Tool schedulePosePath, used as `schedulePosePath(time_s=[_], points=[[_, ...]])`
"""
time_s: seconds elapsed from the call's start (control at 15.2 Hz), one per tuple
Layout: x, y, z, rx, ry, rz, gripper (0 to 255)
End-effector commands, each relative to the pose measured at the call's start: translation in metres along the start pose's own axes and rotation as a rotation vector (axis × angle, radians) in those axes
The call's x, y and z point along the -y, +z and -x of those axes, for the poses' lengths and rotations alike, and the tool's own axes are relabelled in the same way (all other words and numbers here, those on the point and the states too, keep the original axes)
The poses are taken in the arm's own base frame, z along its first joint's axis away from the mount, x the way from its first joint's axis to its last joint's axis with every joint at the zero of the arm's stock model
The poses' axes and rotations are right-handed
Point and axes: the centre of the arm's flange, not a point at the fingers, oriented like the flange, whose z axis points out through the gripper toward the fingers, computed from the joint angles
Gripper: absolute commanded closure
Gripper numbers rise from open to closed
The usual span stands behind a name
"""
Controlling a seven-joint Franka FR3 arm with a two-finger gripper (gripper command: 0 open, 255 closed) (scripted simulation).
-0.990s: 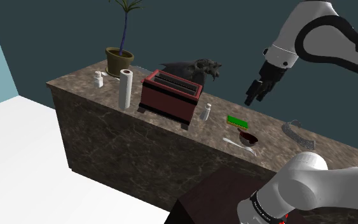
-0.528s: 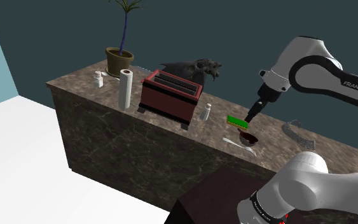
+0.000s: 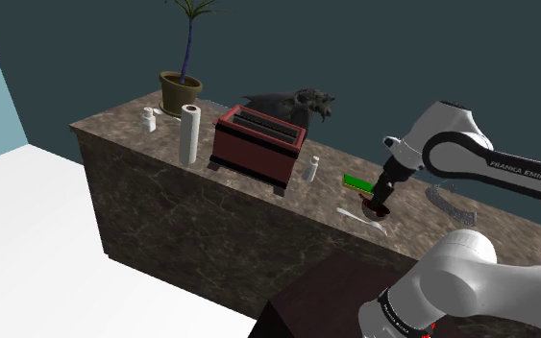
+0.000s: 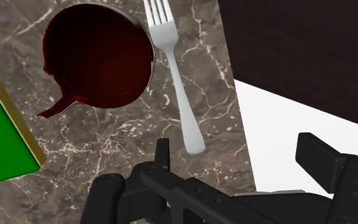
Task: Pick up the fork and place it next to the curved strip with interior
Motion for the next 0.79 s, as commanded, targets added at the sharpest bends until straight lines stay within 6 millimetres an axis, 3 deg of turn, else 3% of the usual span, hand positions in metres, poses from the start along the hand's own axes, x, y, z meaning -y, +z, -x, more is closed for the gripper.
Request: schedulePosePath(time_s=[0.0,0.26,0.73], points=[[-0.012,0.024,0.006,-0.014,-0.061,-0.007,0],[-0.035,0.073,0.019,-0.039,-0.173,-0.023,0],[-0.035,0.106,0.018,-0.040,-0.176,-0.024,0]])
